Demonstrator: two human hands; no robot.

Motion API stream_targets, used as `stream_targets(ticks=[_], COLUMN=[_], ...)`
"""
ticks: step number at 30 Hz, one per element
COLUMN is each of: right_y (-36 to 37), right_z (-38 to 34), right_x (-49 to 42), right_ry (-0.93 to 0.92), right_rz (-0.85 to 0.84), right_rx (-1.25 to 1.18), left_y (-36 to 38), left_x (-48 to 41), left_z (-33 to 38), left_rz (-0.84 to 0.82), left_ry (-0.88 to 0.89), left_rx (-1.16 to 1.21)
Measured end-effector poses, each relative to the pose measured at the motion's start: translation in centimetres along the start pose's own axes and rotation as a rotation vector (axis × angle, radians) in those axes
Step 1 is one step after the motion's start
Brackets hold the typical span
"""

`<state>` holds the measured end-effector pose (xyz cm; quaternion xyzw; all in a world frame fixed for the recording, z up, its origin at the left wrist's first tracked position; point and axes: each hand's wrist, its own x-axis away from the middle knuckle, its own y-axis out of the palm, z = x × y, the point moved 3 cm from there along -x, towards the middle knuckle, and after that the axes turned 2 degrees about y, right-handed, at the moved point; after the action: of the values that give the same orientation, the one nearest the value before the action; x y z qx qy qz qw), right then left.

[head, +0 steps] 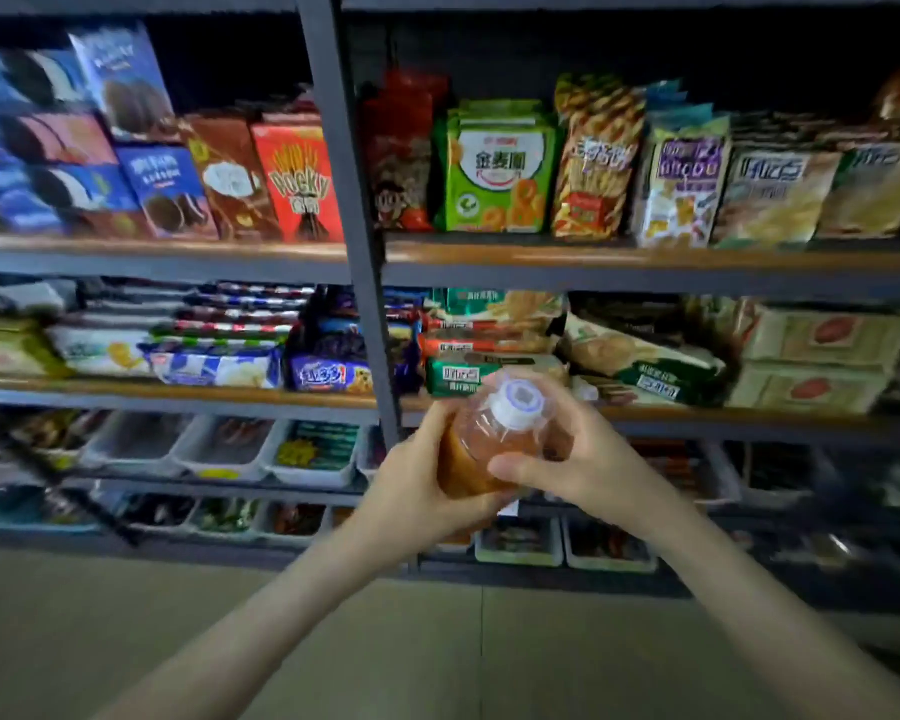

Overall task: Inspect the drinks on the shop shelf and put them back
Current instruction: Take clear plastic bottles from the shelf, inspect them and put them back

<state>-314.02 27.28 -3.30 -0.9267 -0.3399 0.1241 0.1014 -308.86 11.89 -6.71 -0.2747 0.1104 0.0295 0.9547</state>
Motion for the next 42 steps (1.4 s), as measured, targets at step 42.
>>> stream_targets(ticks=[42], right_y=[4.2], right_z=[4.2], right_x=[-1.5], right_ry=[0.402], right_rz=[0.309], right_rx=[-0.435], left_y=[-2.5], left_x=[1.2], left_z=[-5.0], left_rz=[-0.164], left_ry=[0.696], left_rx=[-0.766])
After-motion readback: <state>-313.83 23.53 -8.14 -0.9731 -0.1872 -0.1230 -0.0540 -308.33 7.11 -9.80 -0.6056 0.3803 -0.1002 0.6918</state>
